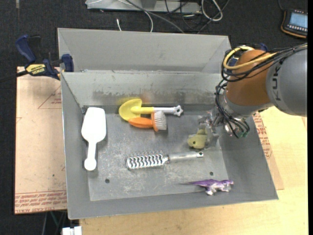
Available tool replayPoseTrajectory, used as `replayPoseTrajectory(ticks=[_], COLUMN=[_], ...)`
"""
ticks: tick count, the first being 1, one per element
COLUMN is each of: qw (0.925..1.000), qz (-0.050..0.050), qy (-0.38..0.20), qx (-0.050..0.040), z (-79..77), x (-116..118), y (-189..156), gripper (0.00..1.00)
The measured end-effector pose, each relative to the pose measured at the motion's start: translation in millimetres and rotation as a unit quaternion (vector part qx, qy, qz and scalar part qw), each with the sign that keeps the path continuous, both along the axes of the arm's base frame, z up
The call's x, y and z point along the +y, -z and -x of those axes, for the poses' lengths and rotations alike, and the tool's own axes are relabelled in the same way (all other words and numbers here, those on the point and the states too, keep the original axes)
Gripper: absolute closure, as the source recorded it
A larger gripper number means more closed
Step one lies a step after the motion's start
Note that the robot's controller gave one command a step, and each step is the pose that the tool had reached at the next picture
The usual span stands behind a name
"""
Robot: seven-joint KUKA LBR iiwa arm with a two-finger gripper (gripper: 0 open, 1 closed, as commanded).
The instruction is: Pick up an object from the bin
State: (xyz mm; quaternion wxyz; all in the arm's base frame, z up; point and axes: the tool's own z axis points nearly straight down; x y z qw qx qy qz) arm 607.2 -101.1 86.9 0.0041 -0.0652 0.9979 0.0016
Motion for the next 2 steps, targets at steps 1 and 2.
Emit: replayPoseTrajectory(ticks=[1, 2], qw=[1.0, 1.0], qz=[0.0, 0.0], qy=[0.0, -0.001], qx=[-0.002, -0.0013], z=[-1.0, -0.8], x=[0, 1], y=[-30, -59], gripper=[1.0, 1.0])
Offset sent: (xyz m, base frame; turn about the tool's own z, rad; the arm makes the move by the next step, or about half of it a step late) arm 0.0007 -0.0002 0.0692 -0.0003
